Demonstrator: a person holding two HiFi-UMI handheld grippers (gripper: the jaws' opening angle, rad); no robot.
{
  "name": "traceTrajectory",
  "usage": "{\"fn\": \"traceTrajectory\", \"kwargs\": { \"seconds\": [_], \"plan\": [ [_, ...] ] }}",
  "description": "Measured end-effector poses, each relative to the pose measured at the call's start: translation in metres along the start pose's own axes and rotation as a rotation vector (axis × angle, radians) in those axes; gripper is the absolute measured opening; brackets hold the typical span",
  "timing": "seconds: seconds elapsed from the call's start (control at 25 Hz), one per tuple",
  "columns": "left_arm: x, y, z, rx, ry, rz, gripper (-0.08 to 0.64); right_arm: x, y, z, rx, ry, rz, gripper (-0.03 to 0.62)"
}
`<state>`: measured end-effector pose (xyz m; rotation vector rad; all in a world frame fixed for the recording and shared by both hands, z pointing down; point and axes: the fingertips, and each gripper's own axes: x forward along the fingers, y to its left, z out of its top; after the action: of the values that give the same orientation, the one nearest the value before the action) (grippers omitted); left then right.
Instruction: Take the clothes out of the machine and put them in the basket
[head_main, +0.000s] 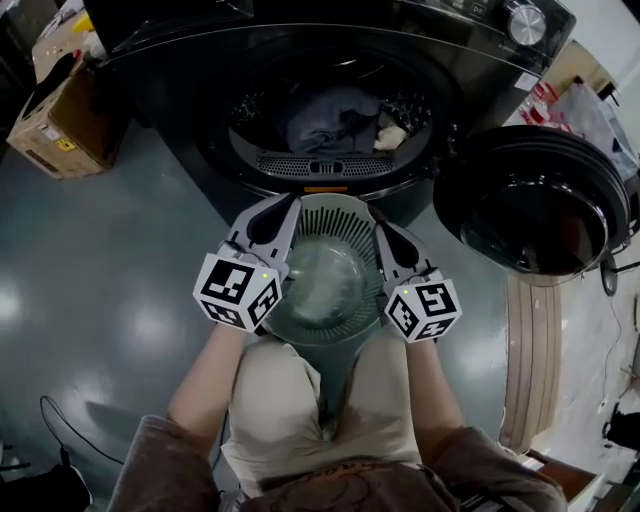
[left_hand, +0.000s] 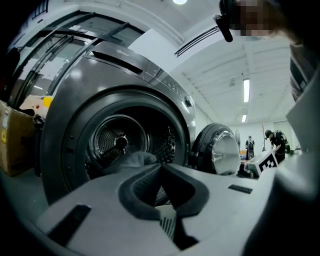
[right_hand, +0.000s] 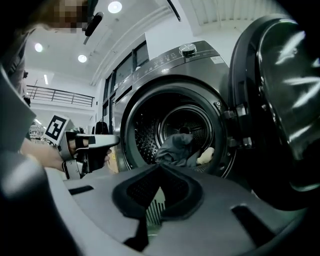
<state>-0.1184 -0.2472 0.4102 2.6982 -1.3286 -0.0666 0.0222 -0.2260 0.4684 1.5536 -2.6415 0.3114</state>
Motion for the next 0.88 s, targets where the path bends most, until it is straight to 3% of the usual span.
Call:
{"fn": "traceTrajectory", "kwargs": {
  "seconds": [0.48, 0.6, 0.72, 0.88],
  "plan": [
    [0.009, -0.010, -0.011, 0.062, 0.014, 0.027, 0.013, -0.017, -0.016, -0.015, -0.001, -0.043, -0.020, -0.003],
    [0.015, -0.009, -0.015, 0.053, 0.028, 0.022, 0.094, -0.017, -0.016, -0.017, 0.002, -0.036, -0.012, -0.003],
    [0.020, -0.007, -0.022, -0.005, 0.052, 0.016, 0.208, -0.018, -0.014, -0.019, 0.003, -0.029, -0.006, -0.003],
    [0.033, -0.001, -0.031, 0.029, 0.075, 0.038, 0.360, -0.017, -0.007, -0.022, 0.003, -0.026, 0.020, -0.003]
  ]
}}
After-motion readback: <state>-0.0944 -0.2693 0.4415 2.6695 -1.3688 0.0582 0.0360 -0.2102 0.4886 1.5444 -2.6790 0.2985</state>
